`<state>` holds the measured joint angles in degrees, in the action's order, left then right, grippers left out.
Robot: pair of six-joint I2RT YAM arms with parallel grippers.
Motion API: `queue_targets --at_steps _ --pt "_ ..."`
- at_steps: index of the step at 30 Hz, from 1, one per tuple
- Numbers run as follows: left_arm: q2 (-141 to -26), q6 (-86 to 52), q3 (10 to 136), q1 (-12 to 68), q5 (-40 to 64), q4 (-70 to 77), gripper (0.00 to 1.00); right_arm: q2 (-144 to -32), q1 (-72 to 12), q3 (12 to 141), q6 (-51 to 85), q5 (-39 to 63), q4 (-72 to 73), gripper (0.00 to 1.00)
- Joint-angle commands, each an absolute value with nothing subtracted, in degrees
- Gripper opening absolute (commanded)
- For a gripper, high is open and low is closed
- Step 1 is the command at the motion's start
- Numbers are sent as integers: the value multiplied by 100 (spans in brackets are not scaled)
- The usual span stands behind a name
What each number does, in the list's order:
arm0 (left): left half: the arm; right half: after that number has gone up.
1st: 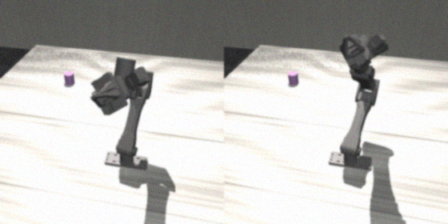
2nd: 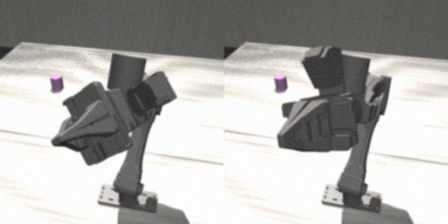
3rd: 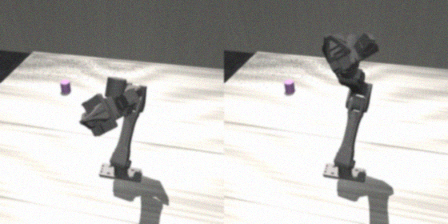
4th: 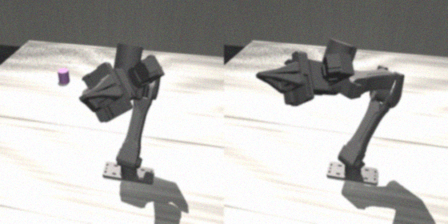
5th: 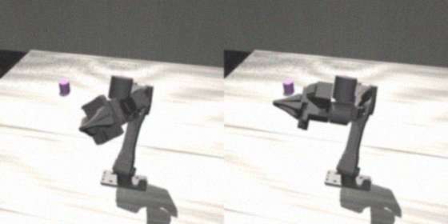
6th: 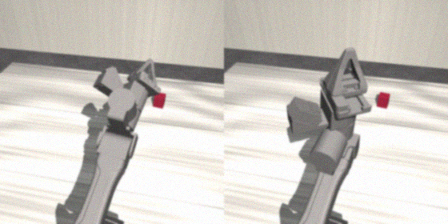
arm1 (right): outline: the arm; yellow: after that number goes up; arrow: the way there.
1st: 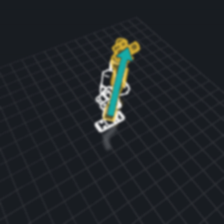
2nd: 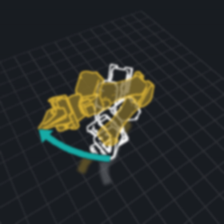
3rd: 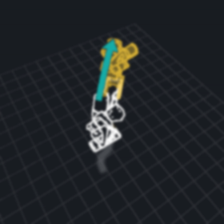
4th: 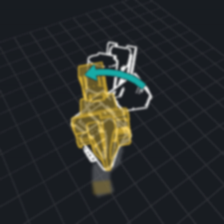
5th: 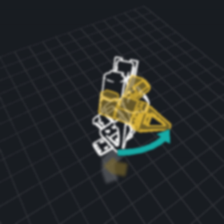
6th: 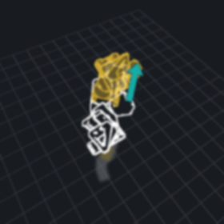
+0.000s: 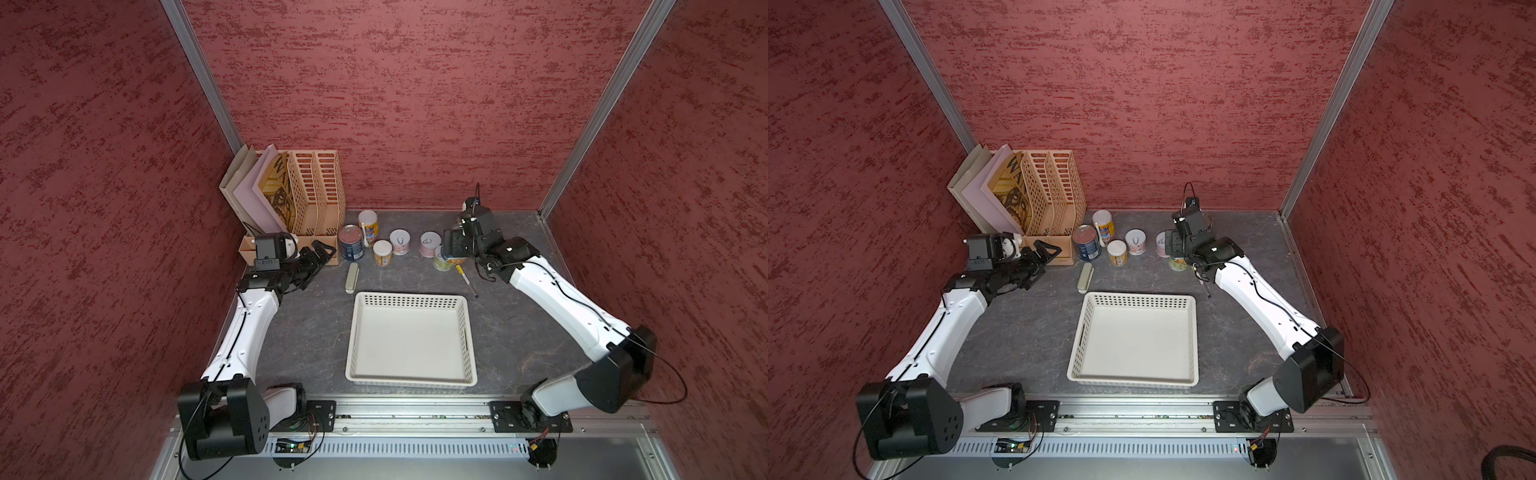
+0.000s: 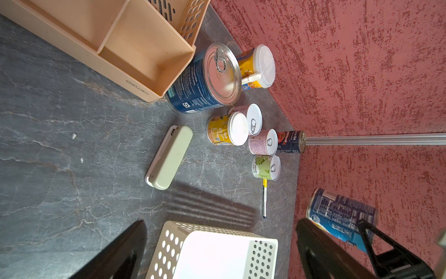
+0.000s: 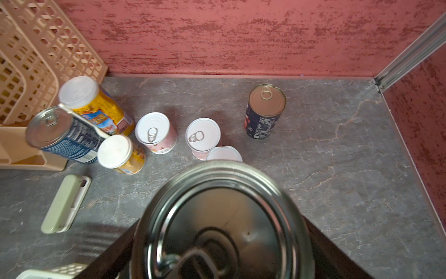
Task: Put the canned food in the basket
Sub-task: Pick up the canned food from the center of the board, then place the canned food in the basket.
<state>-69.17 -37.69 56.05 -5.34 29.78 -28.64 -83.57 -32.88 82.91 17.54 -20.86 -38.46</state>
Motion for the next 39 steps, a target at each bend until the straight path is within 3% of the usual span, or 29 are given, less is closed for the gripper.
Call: queue_targets --at_steps 1,18,39 --pt "-6891 -3719 5781 -496 3065 -2821 100 -7778 -3744 8271 1758 -2481 -3355 32" --pt "-6926 -3734 5791 -495 3059 -2829 100 -6961 -5700 6862 1894 -2814 -3107 30" --pt "-7036 -3756 5810 -498 3056 -2888 100 -6460 -5756 5120 2445 -3151 -2328 31"
